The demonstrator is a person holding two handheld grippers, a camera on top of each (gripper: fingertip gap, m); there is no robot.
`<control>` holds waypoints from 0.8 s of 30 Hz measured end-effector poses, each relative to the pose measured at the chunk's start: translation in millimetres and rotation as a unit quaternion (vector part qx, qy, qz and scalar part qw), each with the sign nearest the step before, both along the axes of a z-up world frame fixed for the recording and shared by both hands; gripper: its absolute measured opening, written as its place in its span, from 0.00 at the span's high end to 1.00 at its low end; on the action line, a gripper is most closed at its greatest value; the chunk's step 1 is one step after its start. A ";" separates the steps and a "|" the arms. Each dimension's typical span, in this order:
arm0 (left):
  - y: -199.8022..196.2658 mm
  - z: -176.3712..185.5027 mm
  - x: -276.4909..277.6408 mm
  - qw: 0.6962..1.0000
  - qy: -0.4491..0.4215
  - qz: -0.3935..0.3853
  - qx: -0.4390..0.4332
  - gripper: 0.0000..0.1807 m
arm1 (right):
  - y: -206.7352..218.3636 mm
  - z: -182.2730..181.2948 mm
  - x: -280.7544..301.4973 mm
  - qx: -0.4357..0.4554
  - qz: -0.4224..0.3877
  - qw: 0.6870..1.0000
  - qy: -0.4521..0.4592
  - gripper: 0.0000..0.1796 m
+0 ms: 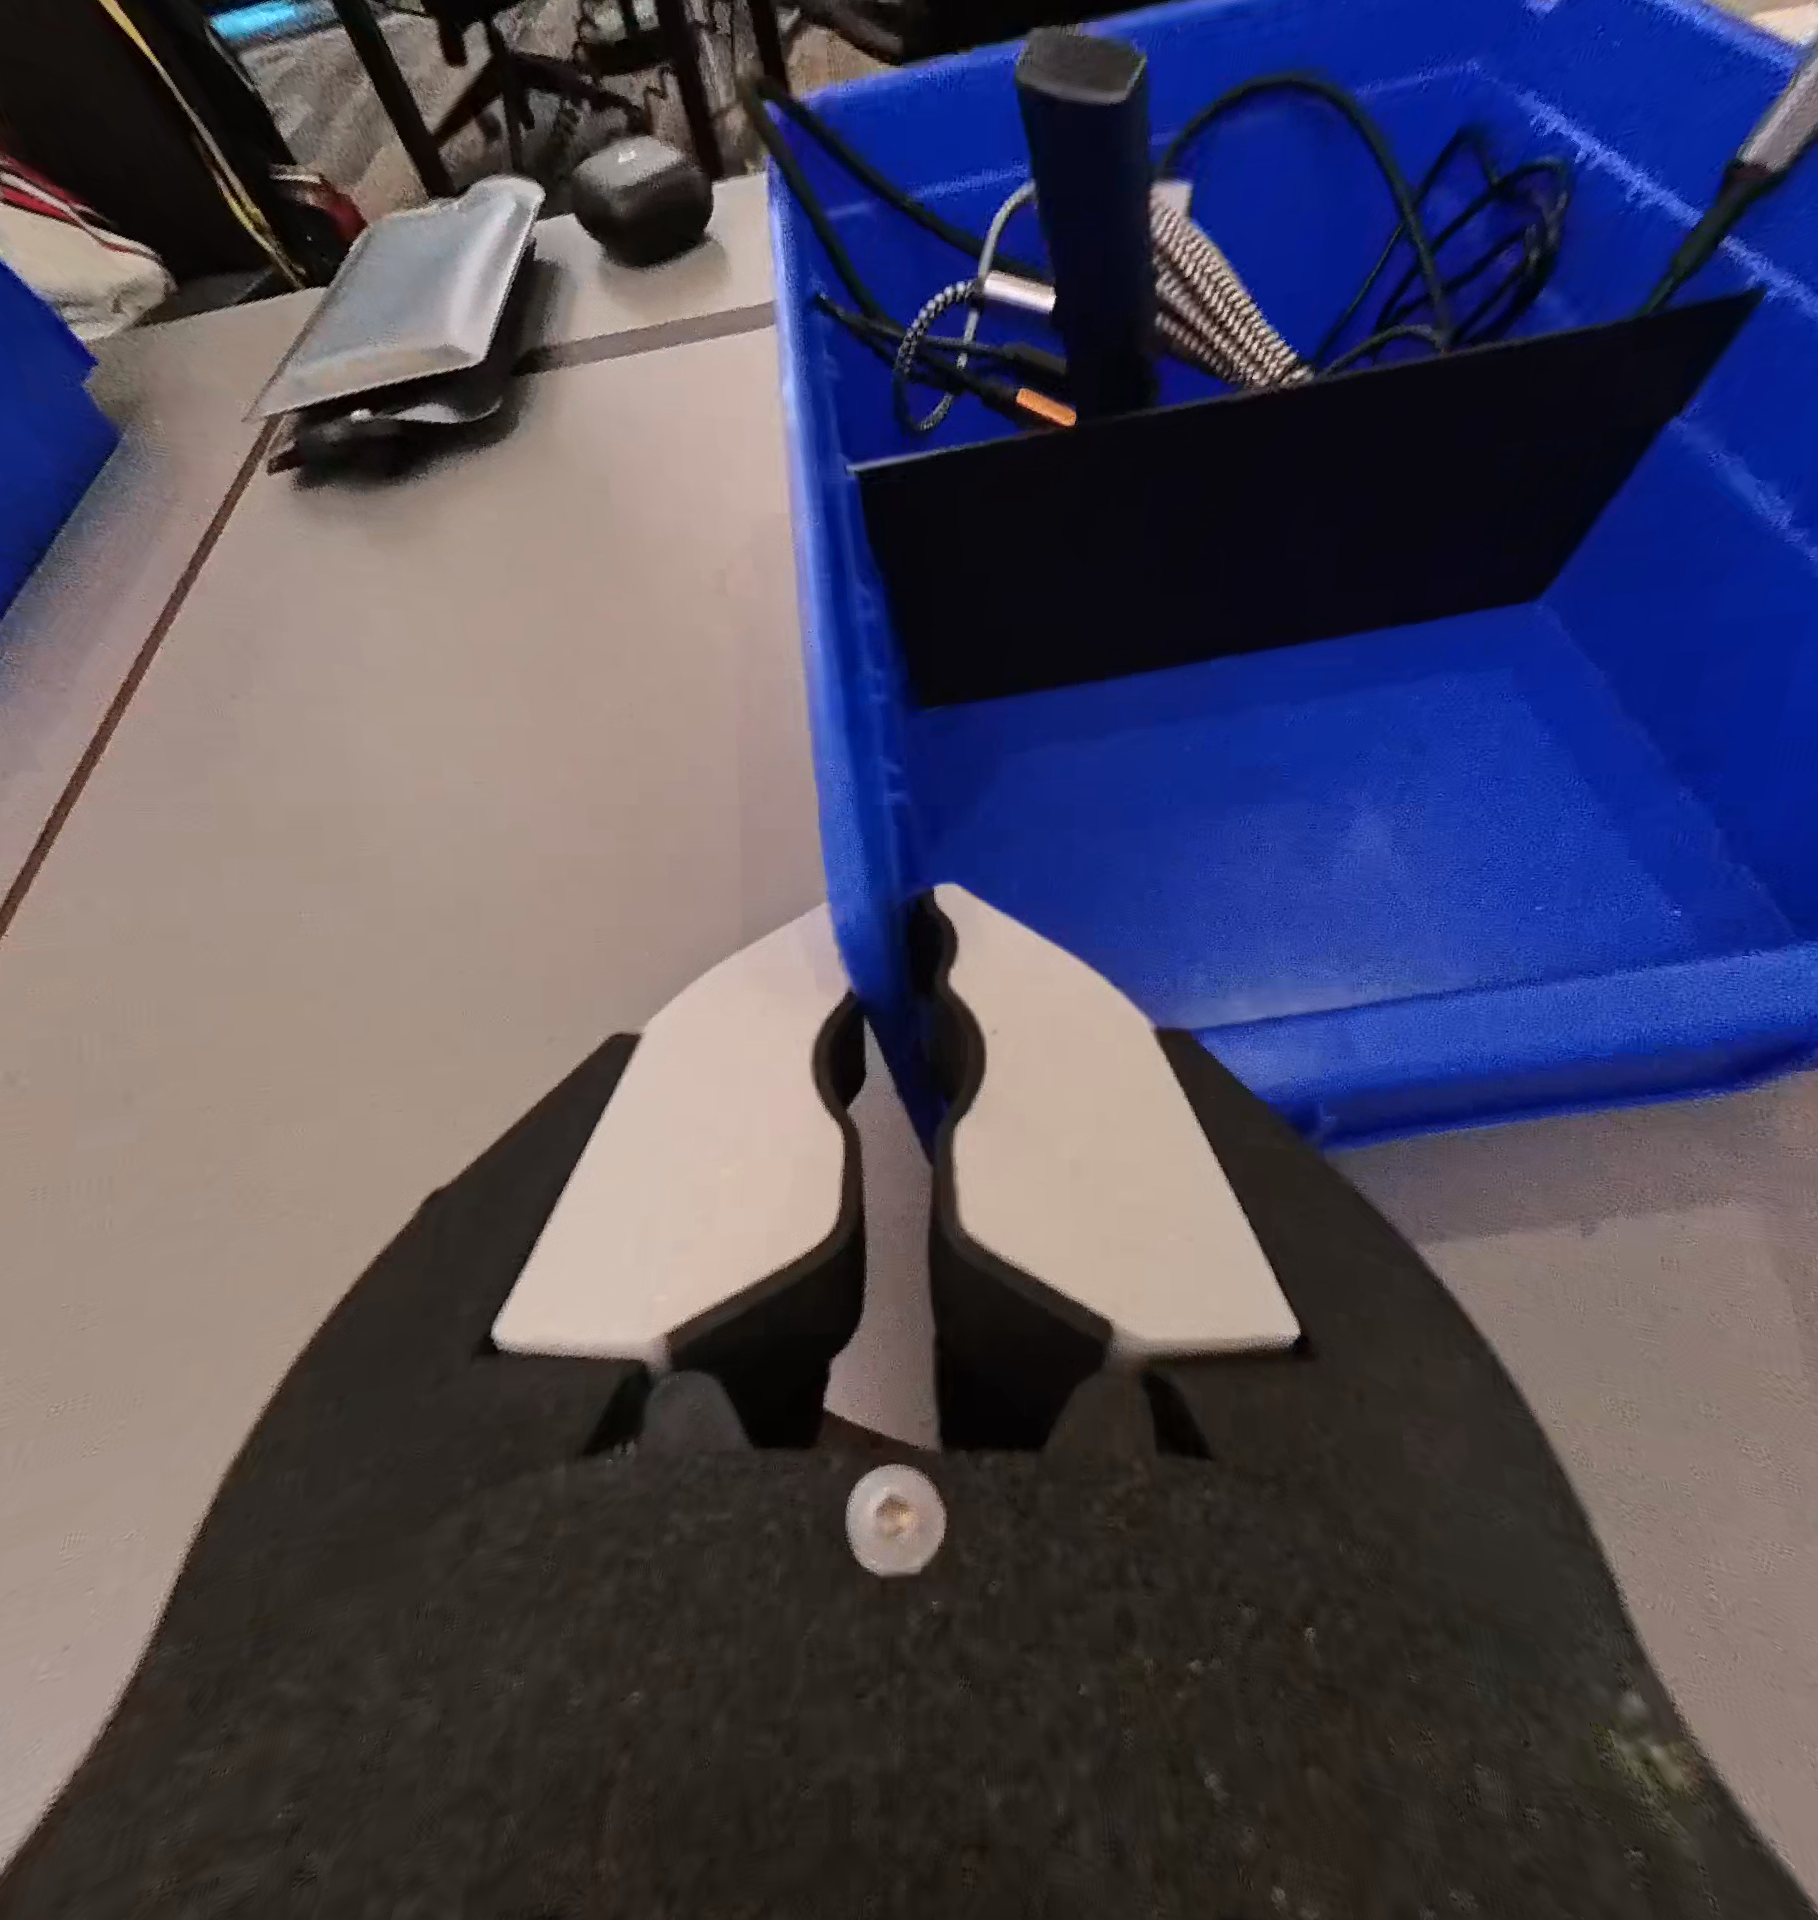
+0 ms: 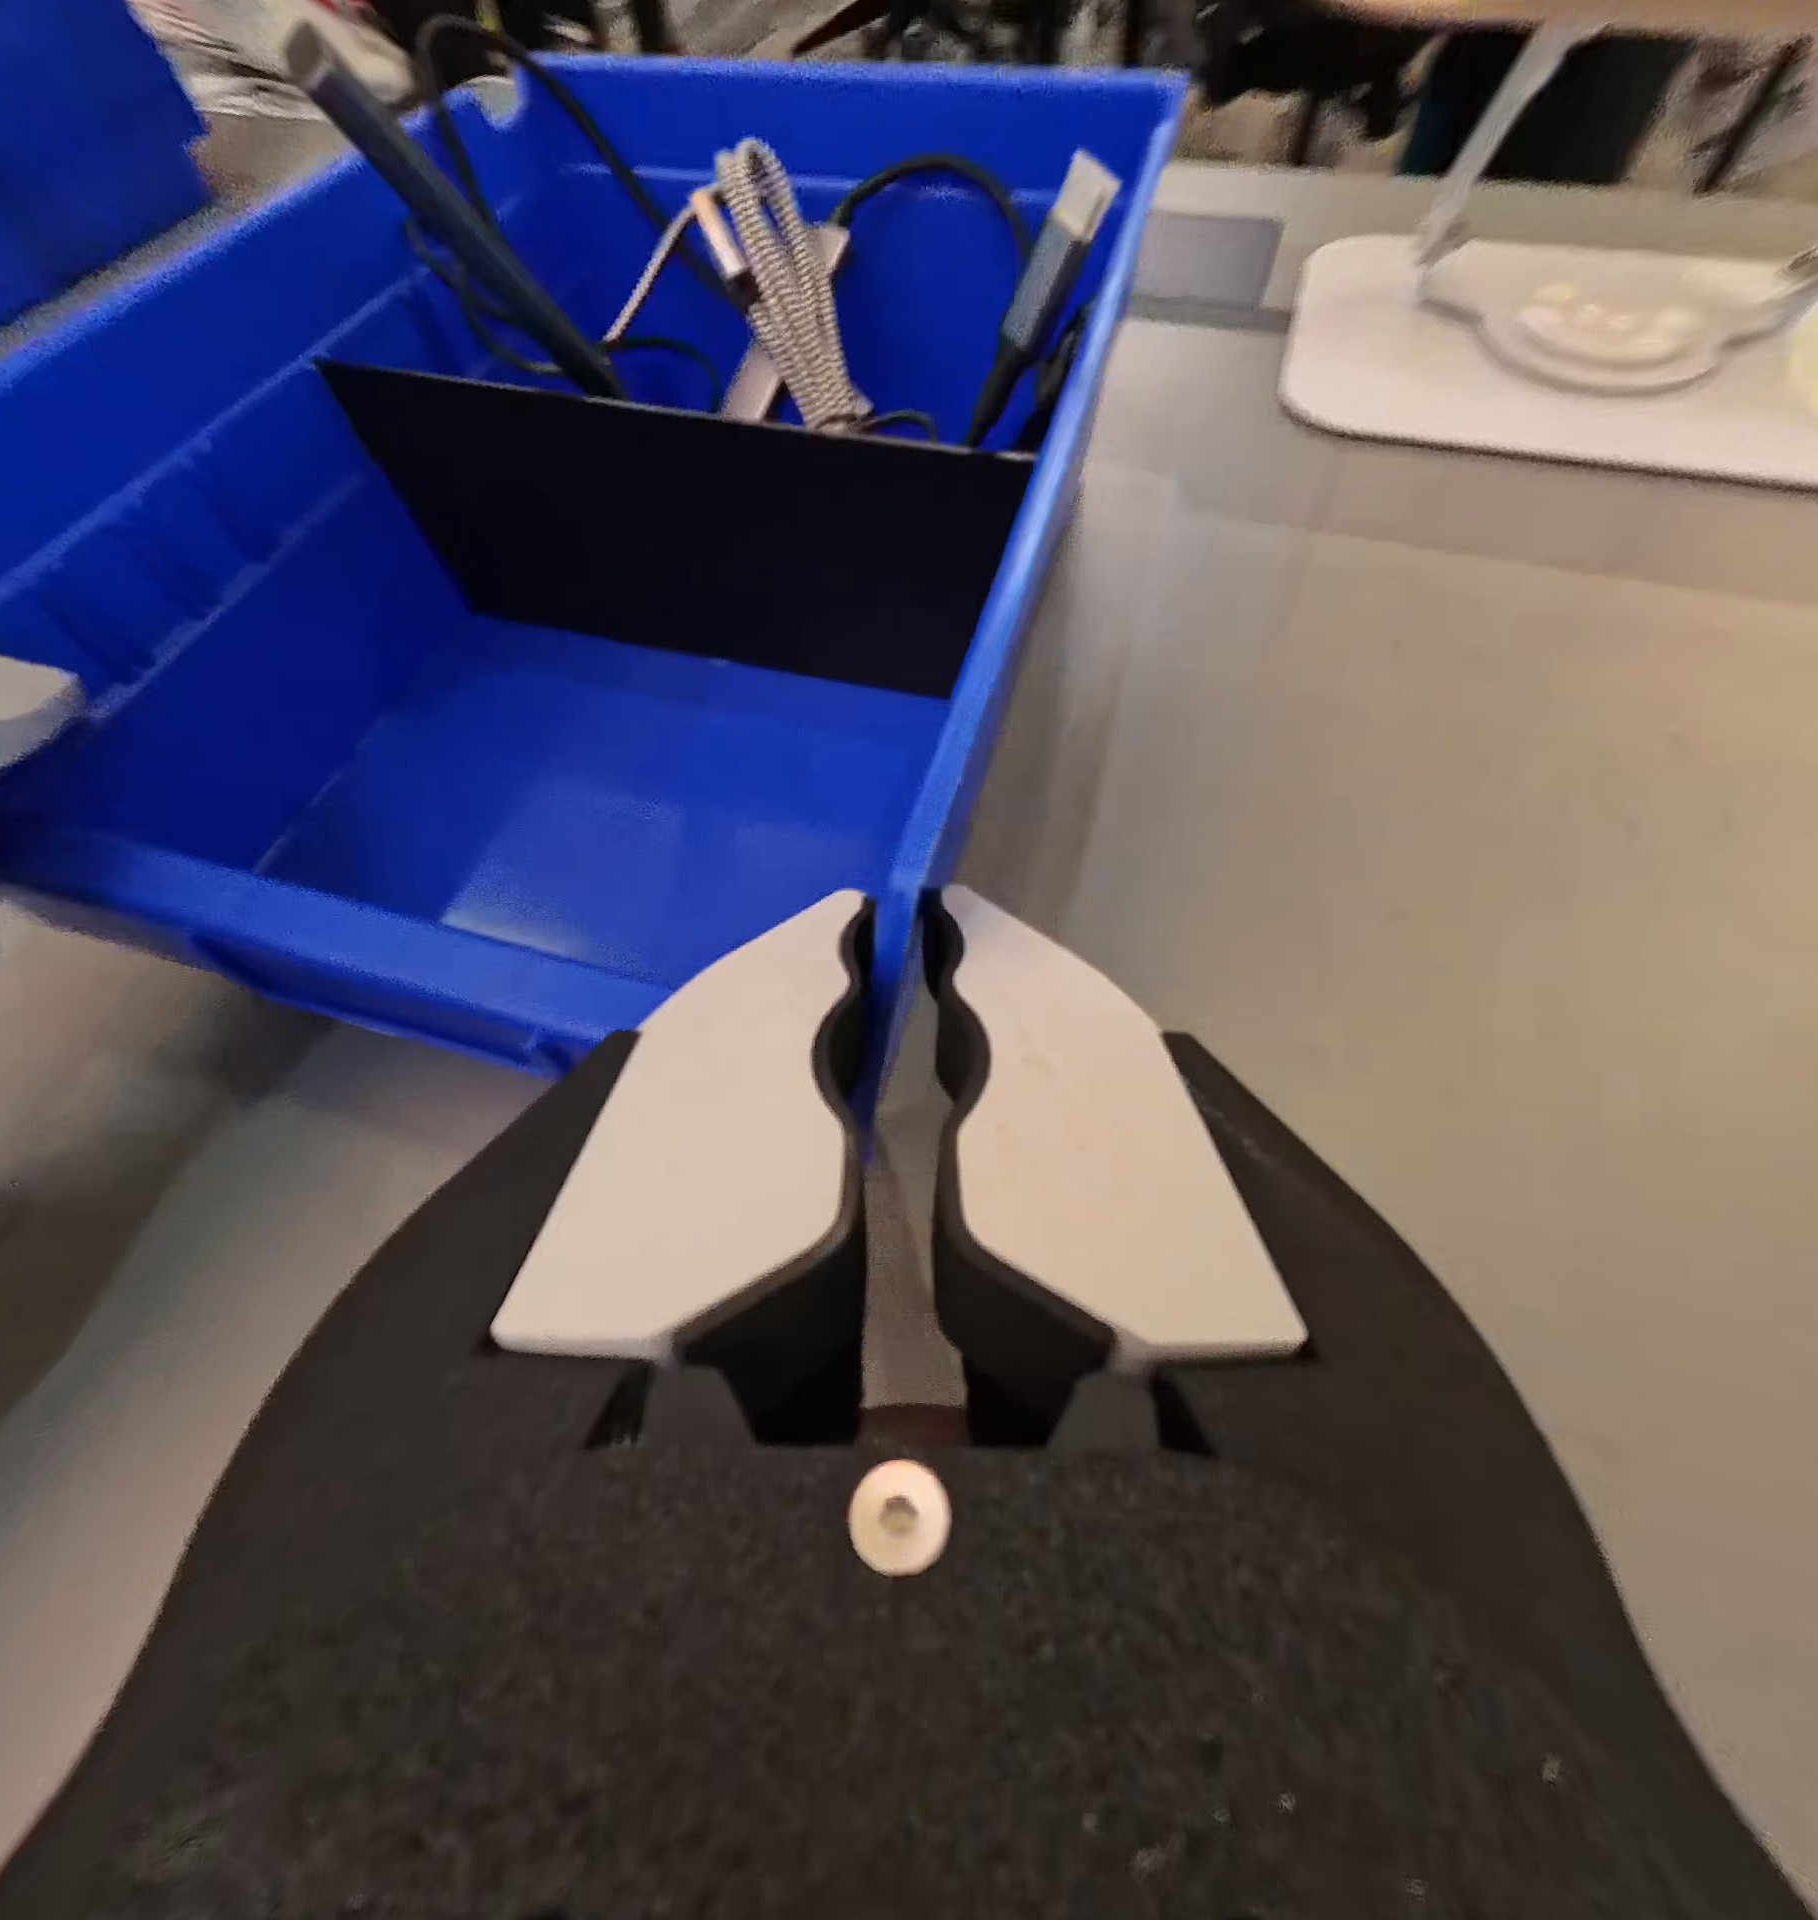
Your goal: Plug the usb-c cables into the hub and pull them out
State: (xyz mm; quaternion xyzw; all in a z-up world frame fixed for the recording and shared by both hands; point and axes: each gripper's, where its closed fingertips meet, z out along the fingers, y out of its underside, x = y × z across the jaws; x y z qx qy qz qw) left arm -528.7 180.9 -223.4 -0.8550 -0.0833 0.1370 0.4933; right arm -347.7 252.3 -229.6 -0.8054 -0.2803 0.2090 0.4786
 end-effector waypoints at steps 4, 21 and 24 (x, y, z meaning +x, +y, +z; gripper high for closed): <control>-2.7 -4.2 -1.7 1.000 -0.023 0.010 0.004 0.96 | -27.3 11.8 10.1 -0.055 0.111 0.992 0.010 0.93; -55.0 38.0 86.9 0.976 -0.142 0.018 0.166 0.86 | 86.2 69.3 380.5 0.070 -0.051 0.984 0.158 0.78; -43.8 41.3 108.9 0.976 -0.140 -0.032 0.162 0.86 | 99.8 46.2 440.4 0.087 -0.138 0.982 0.091 0.78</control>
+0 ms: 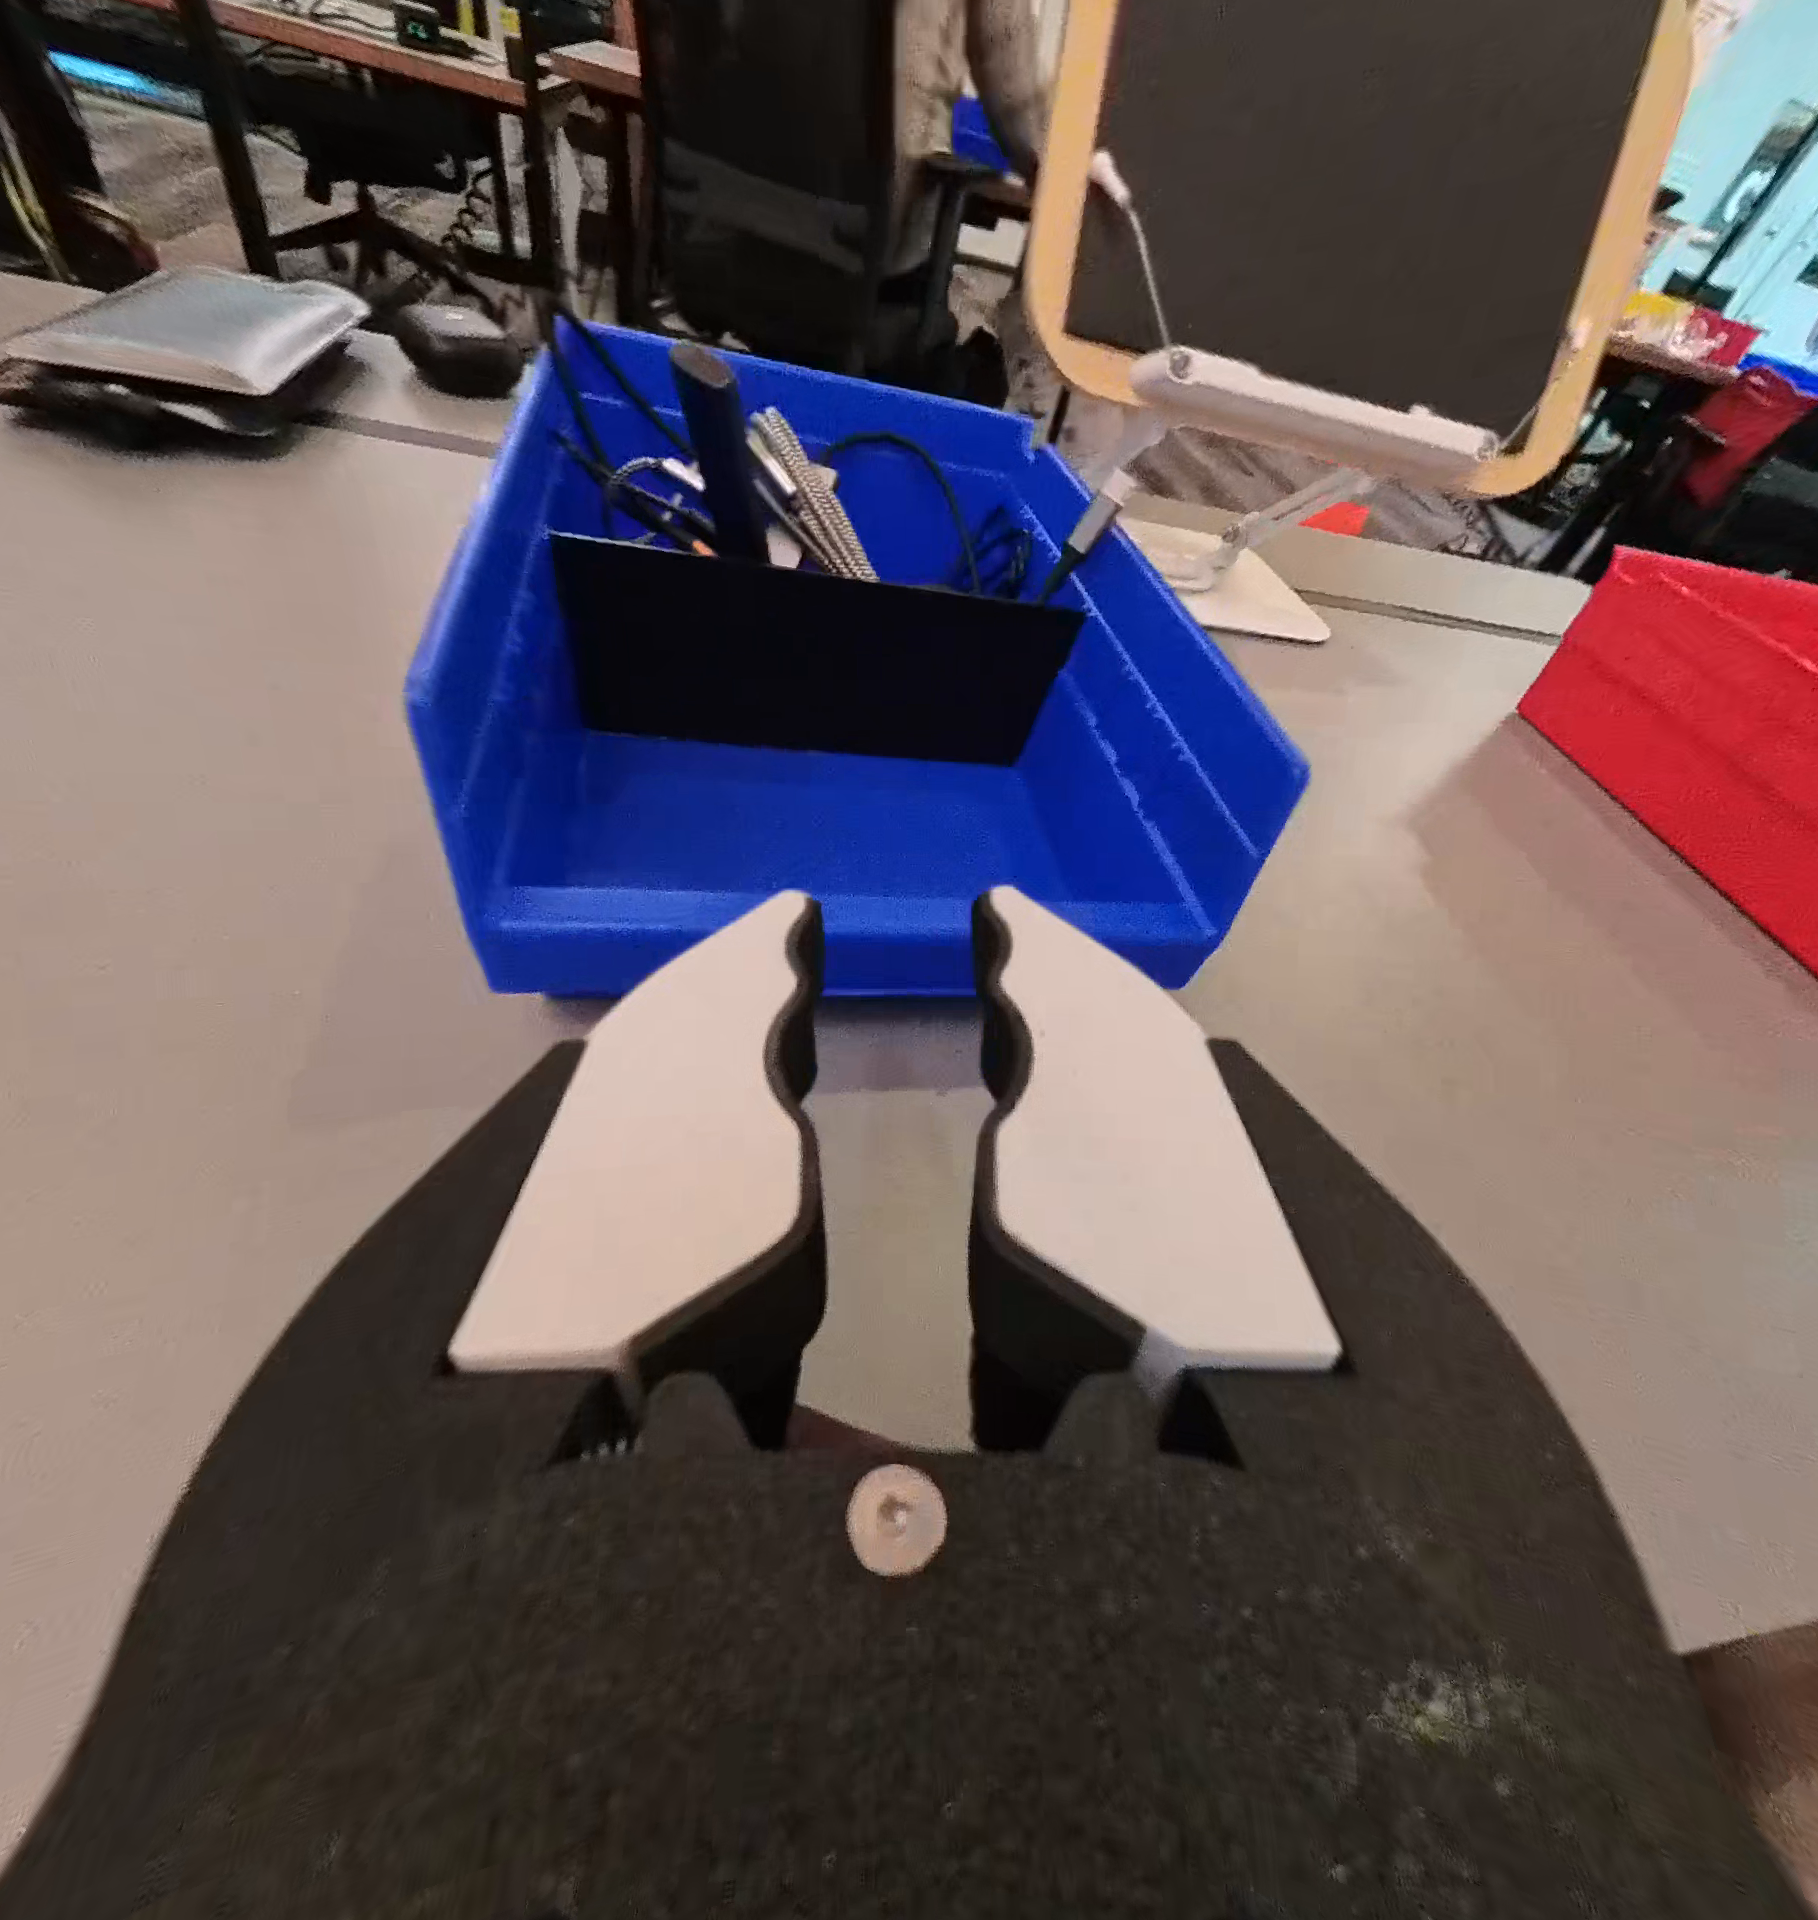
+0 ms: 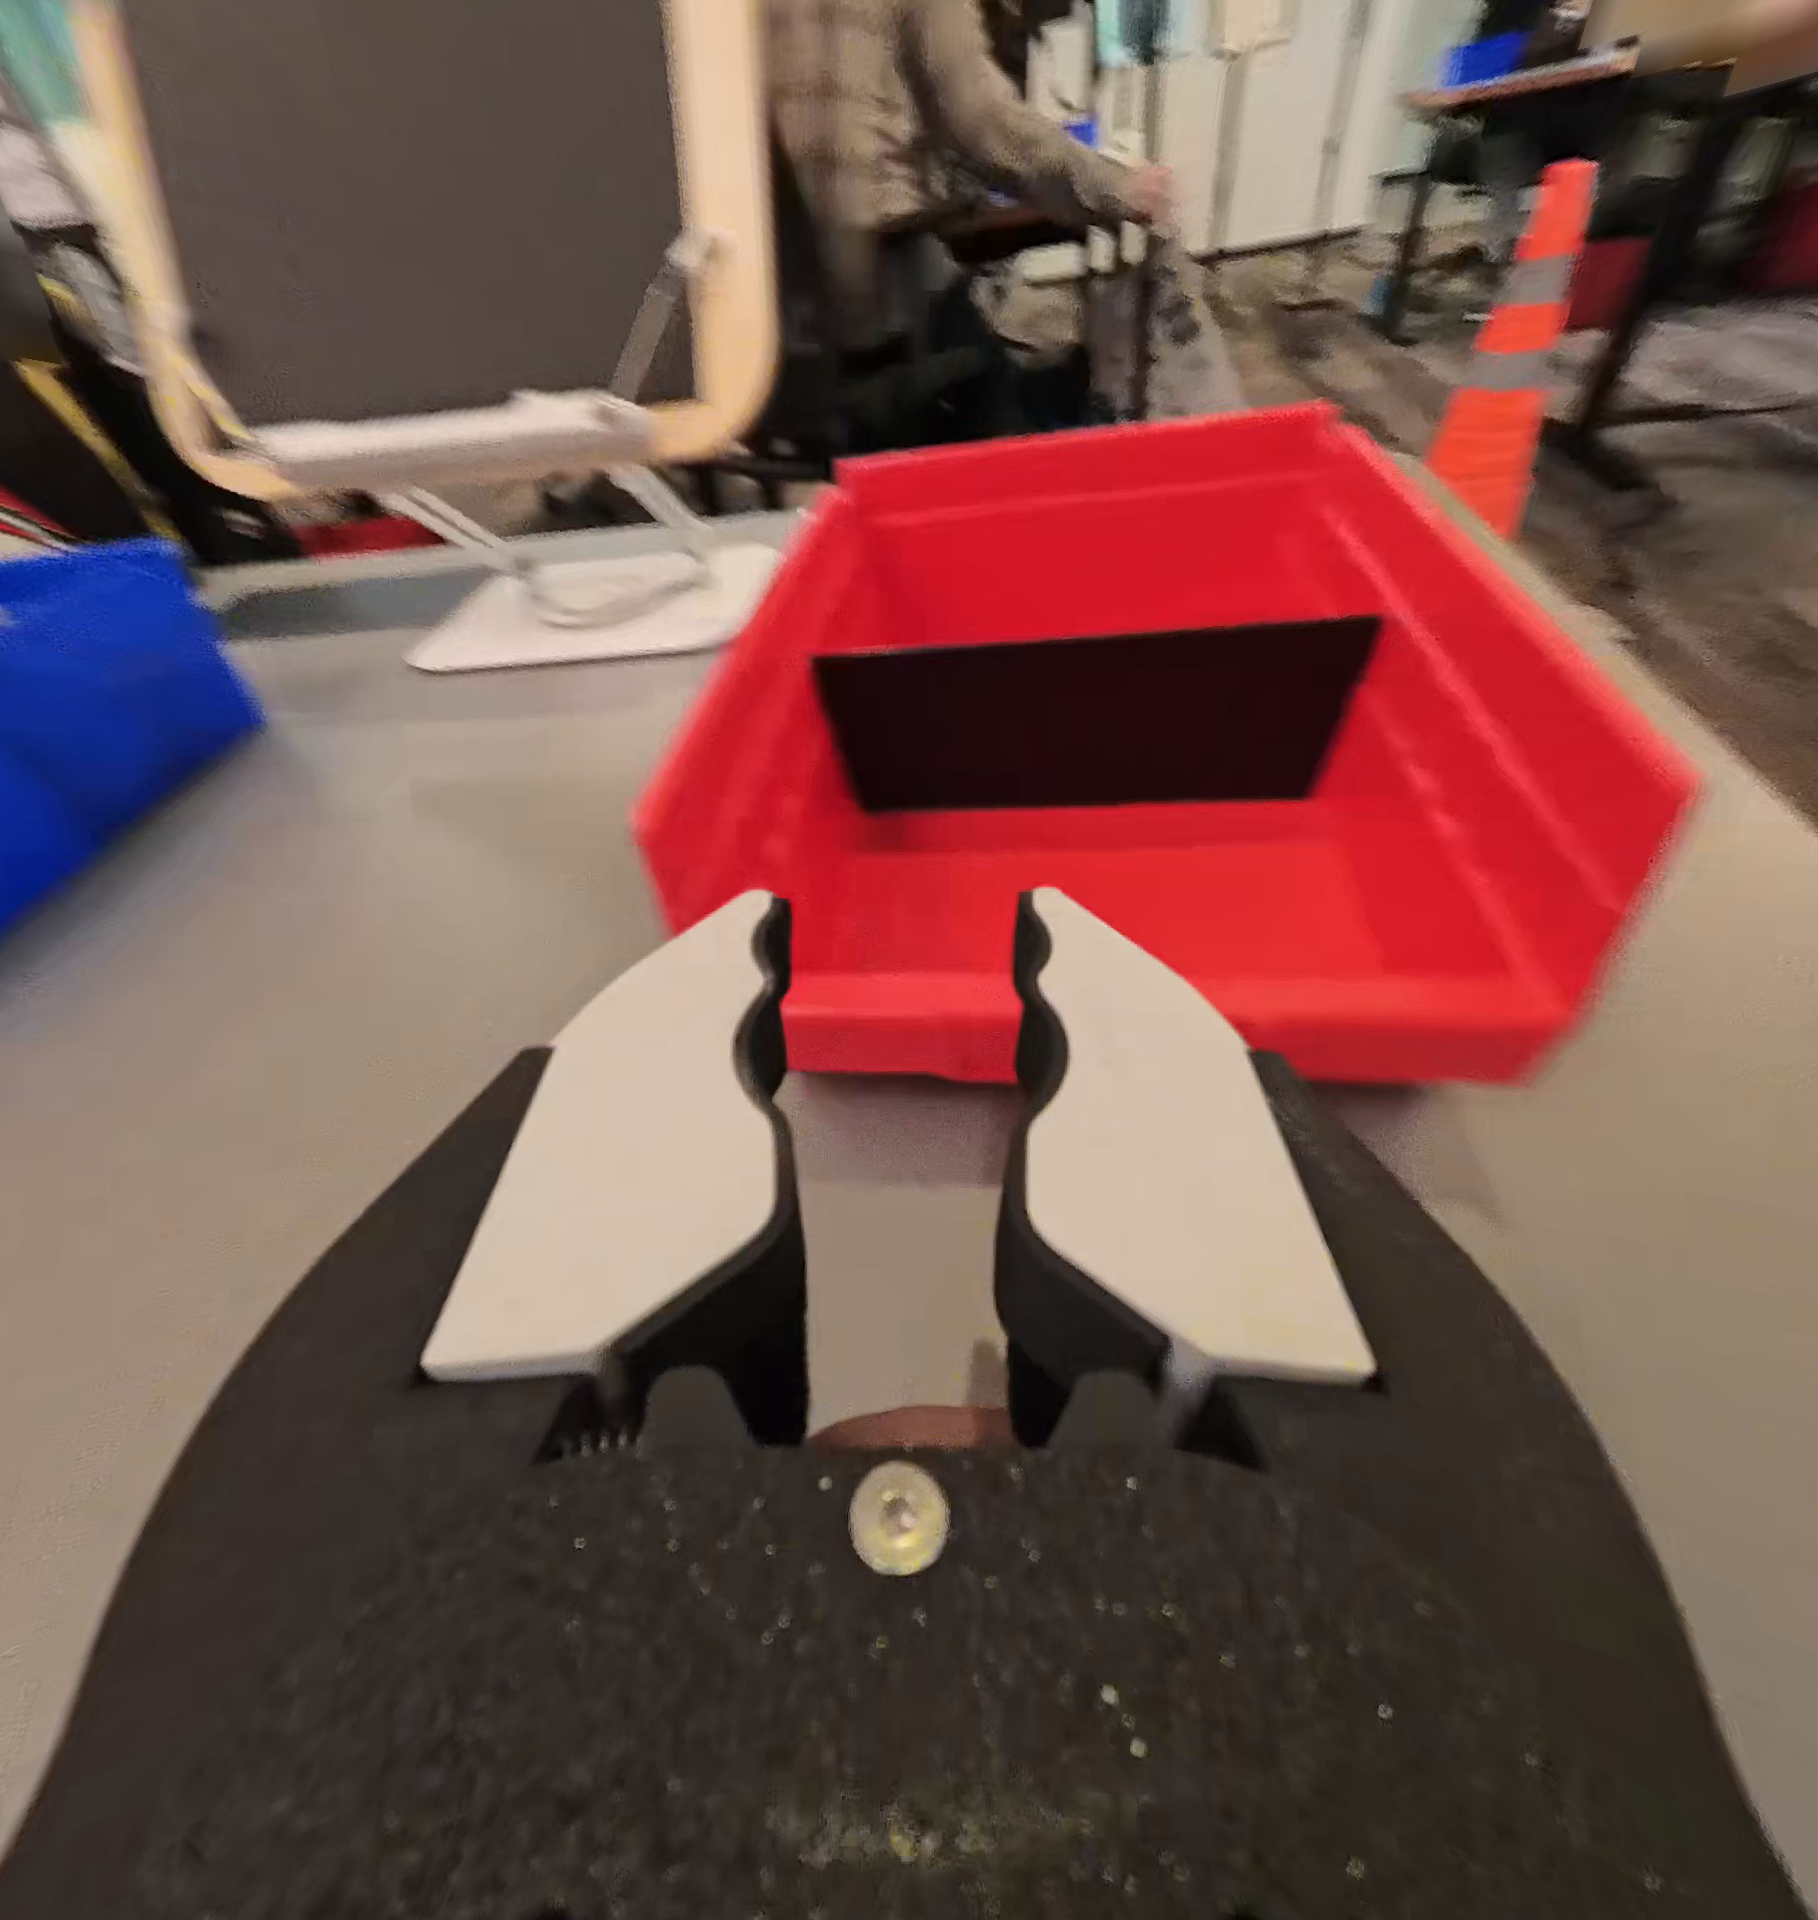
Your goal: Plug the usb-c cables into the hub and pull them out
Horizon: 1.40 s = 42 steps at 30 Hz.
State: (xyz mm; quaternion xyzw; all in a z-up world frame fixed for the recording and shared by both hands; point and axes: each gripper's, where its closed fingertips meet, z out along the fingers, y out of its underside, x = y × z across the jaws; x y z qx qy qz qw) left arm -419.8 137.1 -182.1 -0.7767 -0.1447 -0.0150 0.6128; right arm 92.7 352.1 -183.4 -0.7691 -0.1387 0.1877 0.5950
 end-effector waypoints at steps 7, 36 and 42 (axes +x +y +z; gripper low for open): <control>15.8 -14.9 10.4 0.998 0.032 -0.034 -0.033 0.83 | 12.6 -36.6 26.7 -0.062 -0.014 0.998 -0.019 0.82; 13.2 -32.7 52.3 0.990 -0.007 -0.129 -0.065 0.78 | -17.0 -19.6 -0.5 -0.035 0.024 0.999 -0.024 0.84; 15.6 -28.1 58.6 0.988 0.042 -0.141 -0.052 0.76 | -20.3 -24.9 -9.2 -0.047 0.043 0.998 -0.025 0.84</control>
